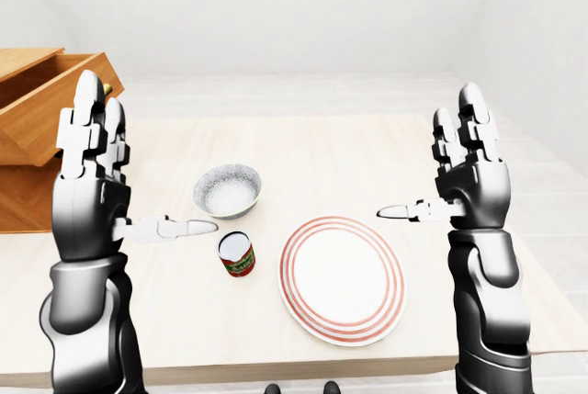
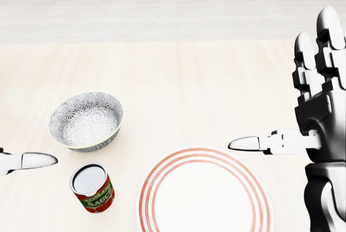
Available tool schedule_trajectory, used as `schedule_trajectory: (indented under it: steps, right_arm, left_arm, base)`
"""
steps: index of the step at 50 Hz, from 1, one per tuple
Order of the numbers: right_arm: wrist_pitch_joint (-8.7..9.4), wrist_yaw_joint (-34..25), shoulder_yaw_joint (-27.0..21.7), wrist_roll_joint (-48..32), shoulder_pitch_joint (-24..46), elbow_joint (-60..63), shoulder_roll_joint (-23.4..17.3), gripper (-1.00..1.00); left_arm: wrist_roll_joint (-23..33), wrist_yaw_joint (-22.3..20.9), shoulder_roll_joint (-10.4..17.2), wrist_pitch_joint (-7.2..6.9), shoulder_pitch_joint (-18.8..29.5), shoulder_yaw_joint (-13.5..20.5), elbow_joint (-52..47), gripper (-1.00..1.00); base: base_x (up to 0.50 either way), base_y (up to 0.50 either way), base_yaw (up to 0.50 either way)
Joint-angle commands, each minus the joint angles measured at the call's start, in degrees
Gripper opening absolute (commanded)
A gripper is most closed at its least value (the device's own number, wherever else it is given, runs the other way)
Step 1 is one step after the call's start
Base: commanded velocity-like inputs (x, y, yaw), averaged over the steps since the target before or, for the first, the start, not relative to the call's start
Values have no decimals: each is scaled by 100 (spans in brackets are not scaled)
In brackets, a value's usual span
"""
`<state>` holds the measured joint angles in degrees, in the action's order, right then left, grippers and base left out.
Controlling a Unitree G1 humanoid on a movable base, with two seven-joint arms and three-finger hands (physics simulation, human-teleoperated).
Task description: Put the bowl on the plate.
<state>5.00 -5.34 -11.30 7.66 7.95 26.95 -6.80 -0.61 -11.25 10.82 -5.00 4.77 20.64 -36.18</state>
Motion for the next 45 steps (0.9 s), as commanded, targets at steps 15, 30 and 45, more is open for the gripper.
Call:
schedule_trajectory:
  steps: [15,30,45]
  right_arm:
    - [0,-7,-41,23,-32,57,-5,100]
    - [0,-28,-130,66,-47,87,-47,100]
    - [0,-14,-53,-72,-90,175,-40,100]
  left_arm:
    - [813,75,382,0,747,-406,1238,100]
    - [2611,326,915,0,2033,-1116,3883,100]
    - [4094,561,1229,0,2794,-1345,5271,100]
  base:
    - [0,0,0]
    - [0,0,0]
    - [0,0,0]
